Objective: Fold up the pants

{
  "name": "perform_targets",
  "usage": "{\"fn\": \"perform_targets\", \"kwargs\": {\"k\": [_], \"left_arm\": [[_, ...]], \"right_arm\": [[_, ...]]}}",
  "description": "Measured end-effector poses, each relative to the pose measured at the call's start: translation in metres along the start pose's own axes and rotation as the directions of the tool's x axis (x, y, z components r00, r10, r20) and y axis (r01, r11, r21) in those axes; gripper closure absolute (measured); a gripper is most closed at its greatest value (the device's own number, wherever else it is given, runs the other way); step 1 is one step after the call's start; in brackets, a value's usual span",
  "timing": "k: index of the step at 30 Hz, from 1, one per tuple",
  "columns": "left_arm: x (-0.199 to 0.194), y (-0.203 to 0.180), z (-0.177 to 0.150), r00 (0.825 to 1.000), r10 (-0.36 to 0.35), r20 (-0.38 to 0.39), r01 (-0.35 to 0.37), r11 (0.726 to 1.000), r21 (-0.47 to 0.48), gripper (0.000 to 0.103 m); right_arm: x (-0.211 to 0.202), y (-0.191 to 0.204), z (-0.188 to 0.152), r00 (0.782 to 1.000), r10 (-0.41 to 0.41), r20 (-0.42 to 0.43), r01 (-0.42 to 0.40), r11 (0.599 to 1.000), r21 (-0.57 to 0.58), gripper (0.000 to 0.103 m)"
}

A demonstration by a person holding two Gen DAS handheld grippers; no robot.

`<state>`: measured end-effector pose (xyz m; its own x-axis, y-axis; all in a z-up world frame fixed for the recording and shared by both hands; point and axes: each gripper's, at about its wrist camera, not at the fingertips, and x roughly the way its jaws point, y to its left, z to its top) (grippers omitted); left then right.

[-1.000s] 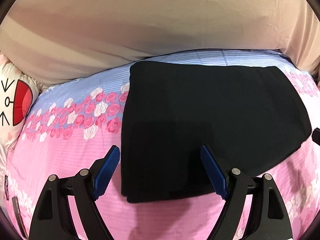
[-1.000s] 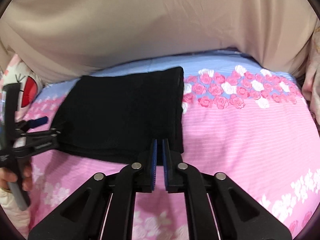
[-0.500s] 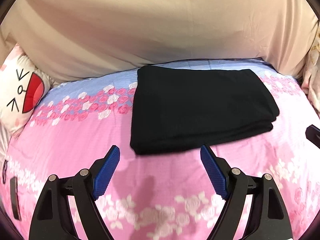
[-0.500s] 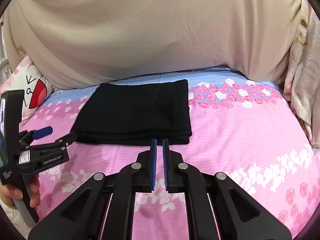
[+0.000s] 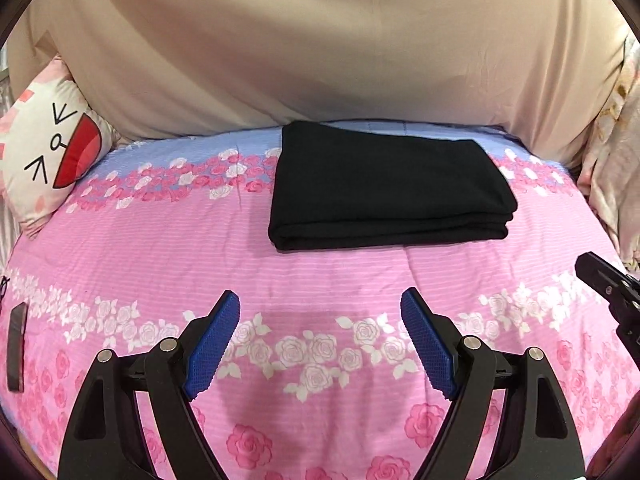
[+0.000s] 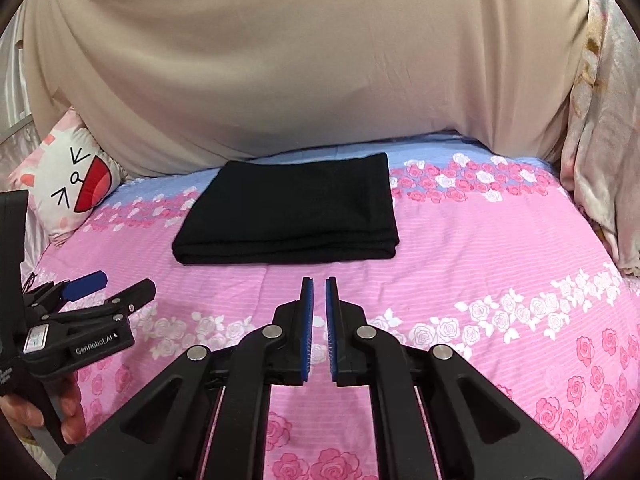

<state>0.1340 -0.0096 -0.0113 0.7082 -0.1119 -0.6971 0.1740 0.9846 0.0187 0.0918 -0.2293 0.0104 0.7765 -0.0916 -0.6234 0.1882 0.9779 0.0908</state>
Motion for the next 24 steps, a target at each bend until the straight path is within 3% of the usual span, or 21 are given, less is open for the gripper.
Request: {"fn": "perform_targets", "kwargs": {"k": [1, 3, 6, 9, 12, 24], "left_arm": [[-0.004, -0.001, 0.000, 1.000, 0.006, 0.012, -0.006, 1.000, 0.005, 0.023], [-0.009, -0.001, 0.001, 1.000, 0.016, 0.026, -0.016, 1.000, 0.007, 0.023], [-0.015, -0.001, 0.002, 0.999, 0.026, 0.038, -0.026, 1.000, 0.000, 0.022], [-0.019, 0.001, 0.004, 0.998, 0.044, 0.043, -0.044, 0.999, -0.006, 0.022], [-0.021, 0.002, 0.006, 0.998, 0.042, 0.041, -0.042, 0.999, -0.011, 0.022], [-0.024, -0.004, 0.007, 0.998, 0.041, 0.046, -0.042, 0.999, 0.013, 0.022]], "right_arm": [[-0.002, 0.001, 0.001, 1.000, -0.002, 0.008, 0.002, 1.000, -0.002, 0.086], [-0.006, 0.004, 0.004, 1.000, -0.007, 0.027, 0.008, 1.000, -0.011, 0.061], [-0.012, 0.008, 0.008, 0.998, -0.017, 0.056, 0.019, 1.000, -0.024, 0.052], [-0.017, 0.011, 0.011, 0.996, -0.023, 0.080, 0.026, 0.999, -0.028, 0.031], [-0.022, 0.014, 0.013, 0.994, -0.040, 0.104, 0.044, 0.998, -0.036, 0.019], [-0.018, 0.016, 0.012, 0.995, -0.036, 0.094, 0.039, 0.999, -0.033, 0.015]]}}
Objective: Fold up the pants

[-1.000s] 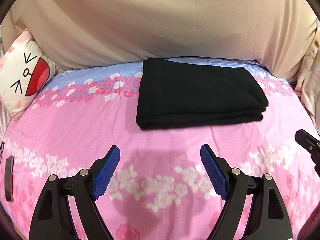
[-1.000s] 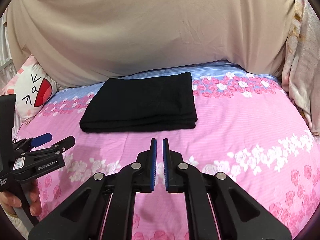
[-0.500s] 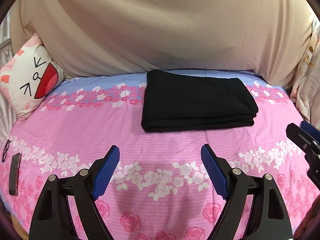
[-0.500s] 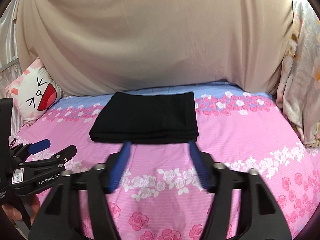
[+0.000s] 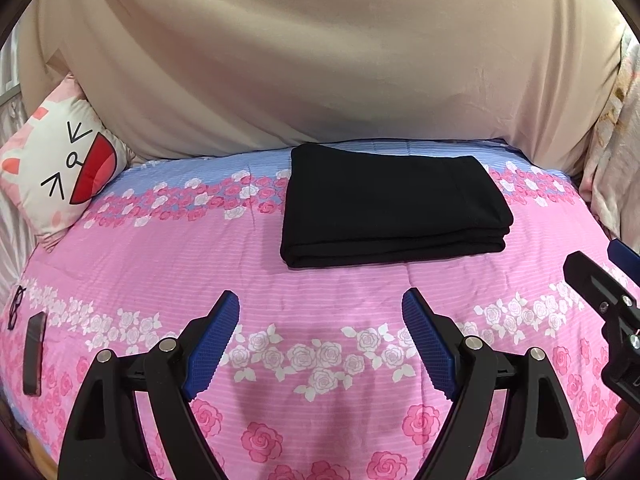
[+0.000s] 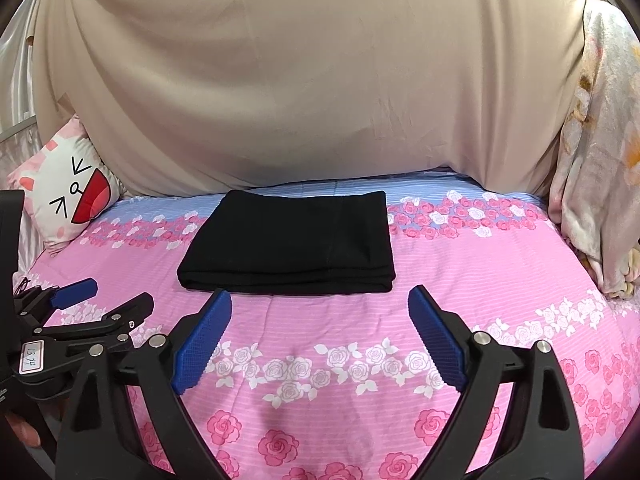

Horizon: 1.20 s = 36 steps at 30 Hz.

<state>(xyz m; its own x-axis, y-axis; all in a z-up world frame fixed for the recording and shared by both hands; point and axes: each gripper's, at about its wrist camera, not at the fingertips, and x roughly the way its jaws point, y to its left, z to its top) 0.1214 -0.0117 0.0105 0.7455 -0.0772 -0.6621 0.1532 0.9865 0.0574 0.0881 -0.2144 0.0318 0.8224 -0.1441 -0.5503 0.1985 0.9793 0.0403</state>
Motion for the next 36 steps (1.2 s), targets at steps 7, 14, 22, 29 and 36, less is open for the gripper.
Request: {"fn": "perform_targets", "kwargs": {"k": [7, 14, 22, 29, 36], "left_arm": [[-0.0044, -0.0015, 0.0012, 0.999, 0.025, 0.030, -0.025, 1.000, 0.001, 0.015], [-0.0031, -0.0007, 0.0007, 1.000, 0.015, 0.021, -0.015, 1.000, -0.002, 0.015], [-0.0048, -0.0001, -0.0001, 1.000, -0.005, 0.026, 0.005, 1.000, -0.008, 0.015], [-0.0058, -0.0012, -0.0003, 1.000, -0.007, 0.020, 0.007, 1.000, -0.014, 0.015], [-0.0064, -0.0033, -0.0015, 1.000, 0.005, 0.024, -0.005, 1.000, -0.010, 0.015]], "right_arm": [[0.0026, 0.0008, -0.0021, 1.000, 0.002, -0.006, -0.002, 1.000, 0.005, 0.015], [0.0032, 0.0010, -0.0030, 1.000, -0.002, -0.007, 0.002, 1.000, 0.009, 0.015], [0.0021, -0.0004, -0.0027, 1.000, -0.008, -0.005, 0.008, 1.000, 0.012, 0.015], [0.0019, -0.0016, -0.0021, 1.000, -0.006, -0.006, 0.006, 1.000, 0.011, 0.014], [0.0013, -0.0011, -0.0021, 1.000, -0.008, -0.007, 0.008, 1.000, 0.012, 0.014]]}}
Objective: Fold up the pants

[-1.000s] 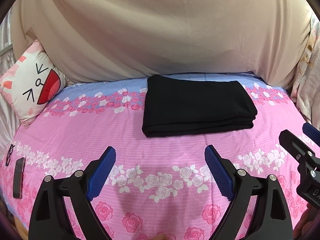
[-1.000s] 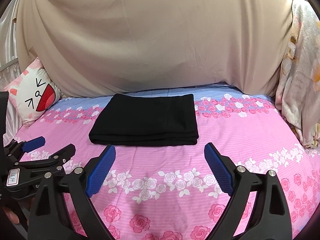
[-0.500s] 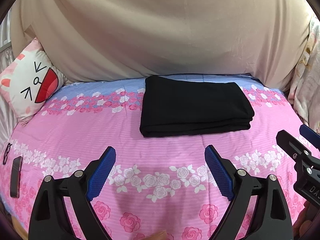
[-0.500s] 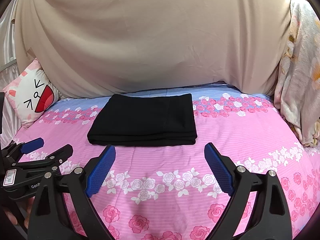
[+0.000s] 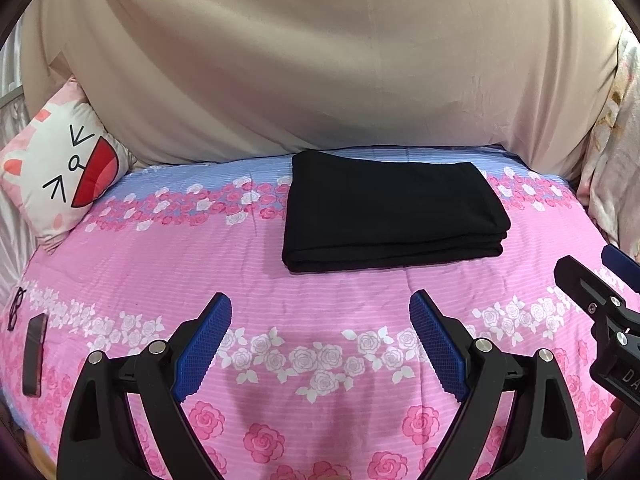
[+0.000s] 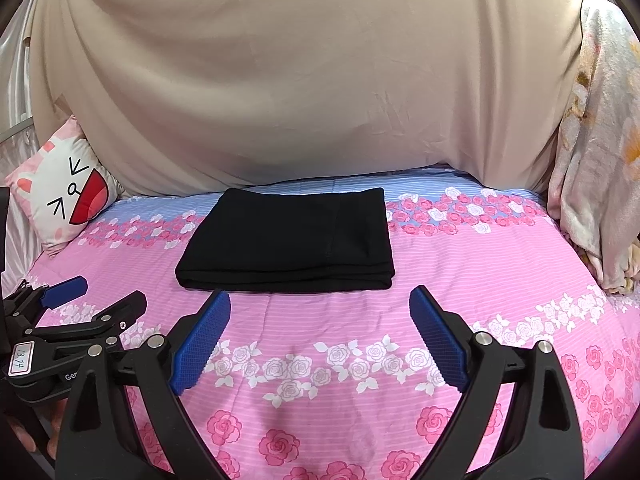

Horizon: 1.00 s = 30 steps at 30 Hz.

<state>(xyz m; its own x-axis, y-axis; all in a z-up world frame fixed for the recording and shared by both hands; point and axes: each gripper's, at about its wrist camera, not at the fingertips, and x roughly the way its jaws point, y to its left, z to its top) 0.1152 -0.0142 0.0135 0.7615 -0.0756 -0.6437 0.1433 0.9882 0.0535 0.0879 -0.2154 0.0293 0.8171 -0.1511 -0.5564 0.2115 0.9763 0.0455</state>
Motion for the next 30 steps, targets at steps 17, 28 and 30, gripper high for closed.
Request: {"fn": "perform_targets", "kwargs": {"k": [17, 28, 30], "left_arm": [[0.005, -0.001, -0.002, 1.000, 0.008, -0.009, -0.007, 1.000, 0.016, 0.015], [0.012, 0.001, -0.002, 0.998, -0.032, -0.054, 0.032, 0.999, 0.000, 0.016], [0.013, 0.004, -0.003, 0.997, -0.037, -0.063, 0.036, 0.999, -0.004, 0.016]], "right_arm": [[0.000, 0.000, 0.001, 1.000, -0.005, -0.001, 0.005, 1.000, 0.002, 0.014], [0.000, 0.002, -0.002, 1.000, -0.013, -0.007, 0.013, 1.000, 0.010, 0.013], [0.000, 0.004, -0.003, 1.000, -0.017, -0.007, 0.017, 1.000, 0.008, 0.011]]}}
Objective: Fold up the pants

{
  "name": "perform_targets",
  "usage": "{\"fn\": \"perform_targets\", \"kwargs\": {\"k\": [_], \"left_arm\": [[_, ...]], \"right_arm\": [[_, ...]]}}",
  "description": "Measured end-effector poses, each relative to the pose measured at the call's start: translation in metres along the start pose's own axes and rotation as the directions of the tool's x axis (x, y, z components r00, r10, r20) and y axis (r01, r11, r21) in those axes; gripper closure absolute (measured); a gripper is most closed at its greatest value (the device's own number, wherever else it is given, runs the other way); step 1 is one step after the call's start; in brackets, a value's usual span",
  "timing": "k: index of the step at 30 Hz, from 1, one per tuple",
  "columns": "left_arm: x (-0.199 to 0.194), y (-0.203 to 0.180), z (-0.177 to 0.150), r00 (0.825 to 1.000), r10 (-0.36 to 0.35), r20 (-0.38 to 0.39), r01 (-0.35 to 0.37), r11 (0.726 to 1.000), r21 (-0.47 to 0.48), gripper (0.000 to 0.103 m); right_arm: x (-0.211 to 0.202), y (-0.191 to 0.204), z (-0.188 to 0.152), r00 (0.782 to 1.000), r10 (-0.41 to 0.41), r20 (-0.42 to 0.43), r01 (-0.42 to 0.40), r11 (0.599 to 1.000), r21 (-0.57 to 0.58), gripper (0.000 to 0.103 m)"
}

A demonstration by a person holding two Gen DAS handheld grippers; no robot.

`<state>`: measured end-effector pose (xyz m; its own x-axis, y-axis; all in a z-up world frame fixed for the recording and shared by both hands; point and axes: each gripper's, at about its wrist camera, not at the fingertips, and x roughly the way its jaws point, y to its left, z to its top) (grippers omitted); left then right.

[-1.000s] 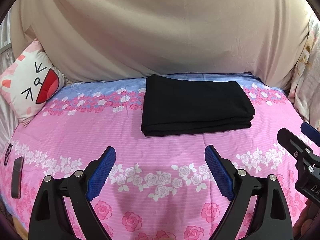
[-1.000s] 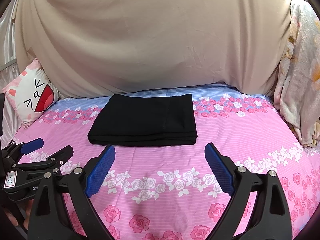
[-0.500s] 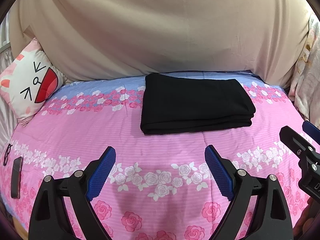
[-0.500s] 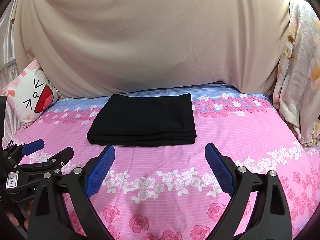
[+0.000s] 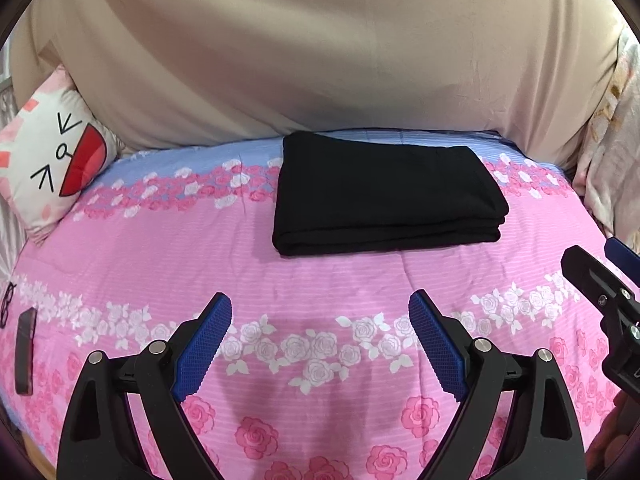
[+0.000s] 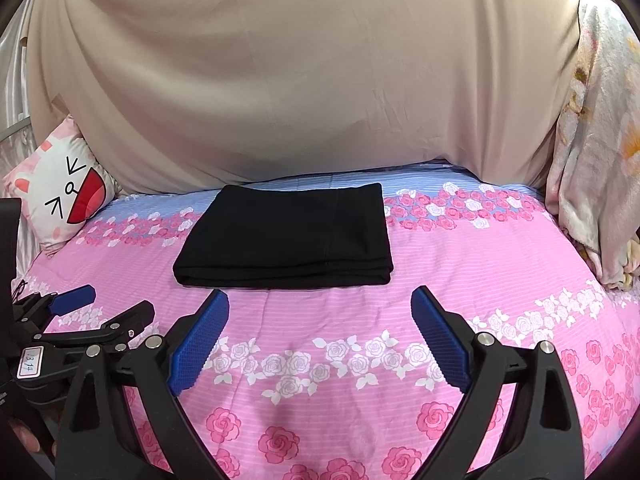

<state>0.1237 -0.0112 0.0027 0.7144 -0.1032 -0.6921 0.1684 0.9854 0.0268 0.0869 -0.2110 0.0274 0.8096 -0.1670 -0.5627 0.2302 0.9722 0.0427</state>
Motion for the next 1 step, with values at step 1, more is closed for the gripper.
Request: {"fn": "perform_targets", "kwargs": {"k": [1], "left_arm": [[0.0007, 0.0004, -0.0004, 1.000, -0.001, -0.002, 0.001, 1.000, 0.000, 0.016]], "right_arm": [[-0.0007, 0.0008, -0.0003, 1.000, -0.001, 0.001, 0.001, 1.000, 0.000, 0.009]]}}
